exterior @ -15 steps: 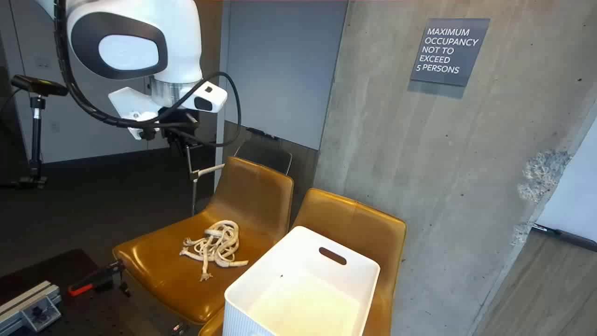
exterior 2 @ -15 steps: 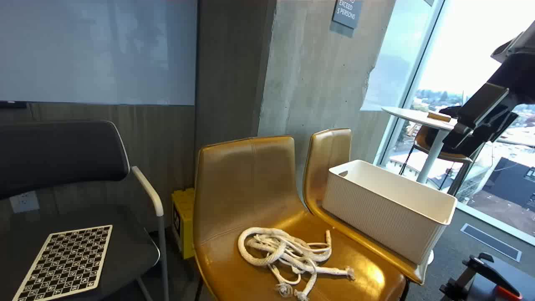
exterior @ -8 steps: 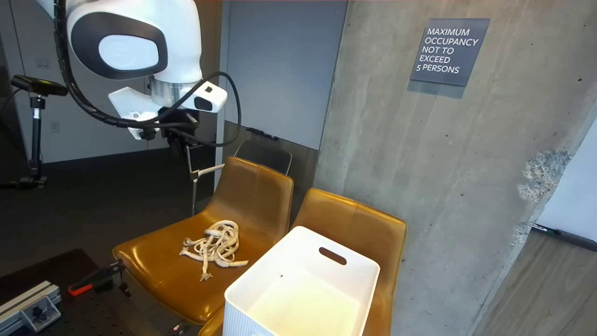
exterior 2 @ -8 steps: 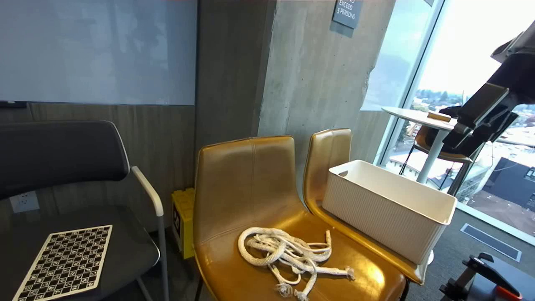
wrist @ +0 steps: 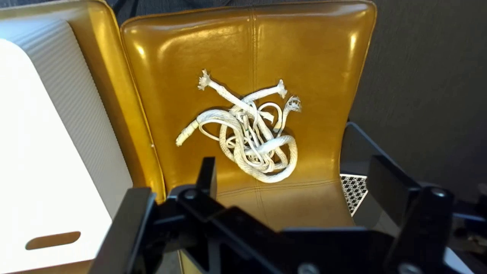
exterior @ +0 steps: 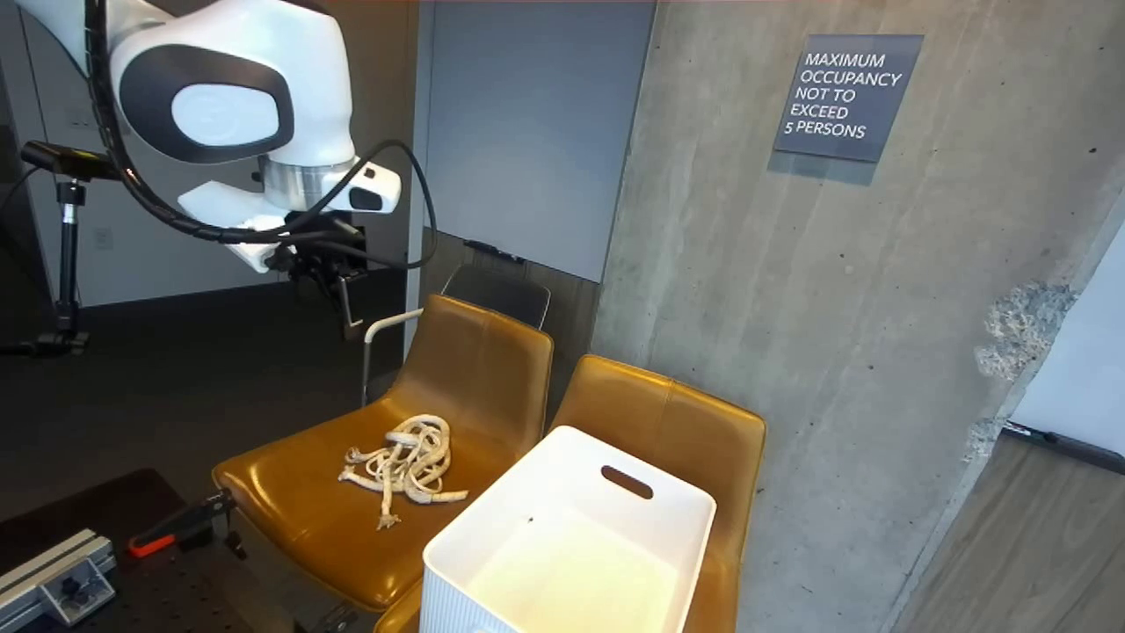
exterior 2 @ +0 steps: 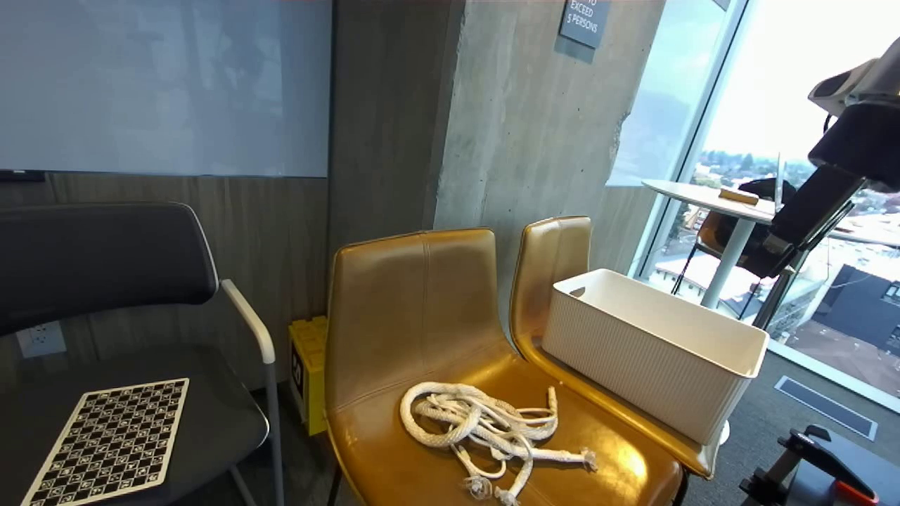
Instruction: Put the pieces of string into the white basket
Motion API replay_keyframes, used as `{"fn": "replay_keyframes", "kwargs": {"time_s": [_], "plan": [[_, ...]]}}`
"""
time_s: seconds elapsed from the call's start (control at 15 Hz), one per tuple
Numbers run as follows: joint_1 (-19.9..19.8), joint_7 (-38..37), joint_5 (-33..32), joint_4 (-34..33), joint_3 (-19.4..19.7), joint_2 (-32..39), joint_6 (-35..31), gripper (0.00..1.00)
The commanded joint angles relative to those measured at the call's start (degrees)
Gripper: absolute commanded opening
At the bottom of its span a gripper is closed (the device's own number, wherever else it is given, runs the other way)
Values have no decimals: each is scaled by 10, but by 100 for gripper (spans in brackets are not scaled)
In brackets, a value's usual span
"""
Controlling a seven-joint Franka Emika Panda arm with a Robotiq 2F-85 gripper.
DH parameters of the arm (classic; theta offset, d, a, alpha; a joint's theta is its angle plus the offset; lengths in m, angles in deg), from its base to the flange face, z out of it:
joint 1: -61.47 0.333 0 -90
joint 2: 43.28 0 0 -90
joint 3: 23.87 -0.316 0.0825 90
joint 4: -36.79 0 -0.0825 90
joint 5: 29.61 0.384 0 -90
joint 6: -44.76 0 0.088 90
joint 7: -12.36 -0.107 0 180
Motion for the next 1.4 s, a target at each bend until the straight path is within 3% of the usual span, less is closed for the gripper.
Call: {"fn": "replay_keyframes", "kwargs": {"time_s": [0.0,0.4,0.73,0.93,1.33], "plan": [[8,23,-52,-22,-26,51,-57,100],[0,-32,-218,-165,-78,222,-63,100],[32,-70,-344,-327,-62,395,-36,100],[44,-51,-355,-410,-45,493,-28,100],[25,12,-319,-572,-37,666,4,100]]}}
